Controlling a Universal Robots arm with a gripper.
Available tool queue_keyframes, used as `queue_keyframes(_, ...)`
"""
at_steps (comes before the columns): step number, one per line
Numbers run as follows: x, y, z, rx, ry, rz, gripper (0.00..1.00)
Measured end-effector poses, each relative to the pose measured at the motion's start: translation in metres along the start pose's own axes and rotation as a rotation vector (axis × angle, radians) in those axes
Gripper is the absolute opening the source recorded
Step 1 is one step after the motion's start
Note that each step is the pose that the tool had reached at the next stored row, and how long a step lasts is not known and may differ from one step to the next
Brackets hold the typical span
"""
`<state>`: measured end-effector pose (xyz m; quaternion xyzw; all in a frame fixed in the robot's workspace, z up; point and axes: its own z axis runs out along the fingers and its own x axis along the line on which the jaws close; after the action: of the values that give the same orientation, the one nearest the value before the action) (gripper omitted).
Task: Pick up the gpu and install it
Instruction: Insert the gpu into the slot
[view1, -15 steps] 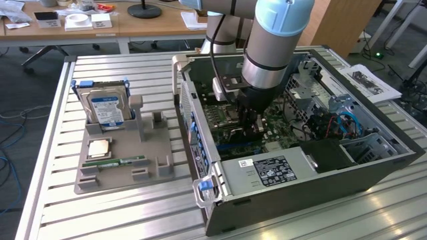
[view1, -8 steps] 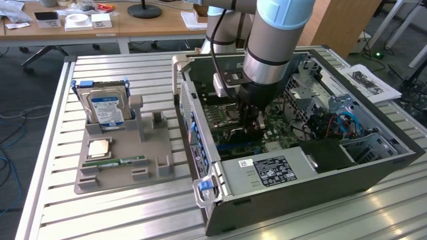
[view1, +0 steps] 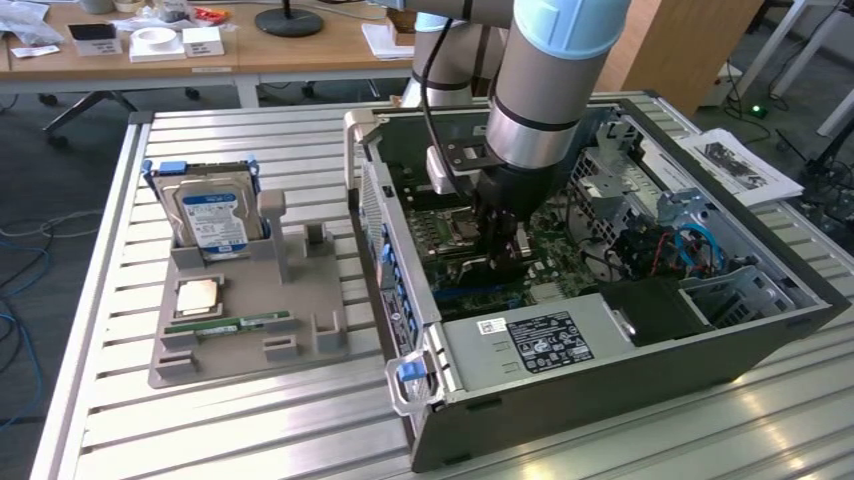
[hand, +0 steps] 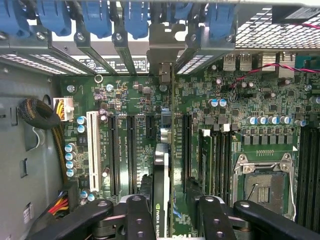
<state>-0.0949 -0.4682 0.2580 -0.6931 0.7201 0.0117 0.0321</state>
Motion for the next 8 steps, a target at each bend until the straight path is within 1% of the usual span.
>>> queue_keyframes(4, 0.0000, 0.0005, -0.0001, -0.0001, -0.0001, 0.000, 0.41)
queue_keyframes(8, 0.0003, 0.0066, -0.0002, 0.0005, -0.0027, 0.000, 0.41)
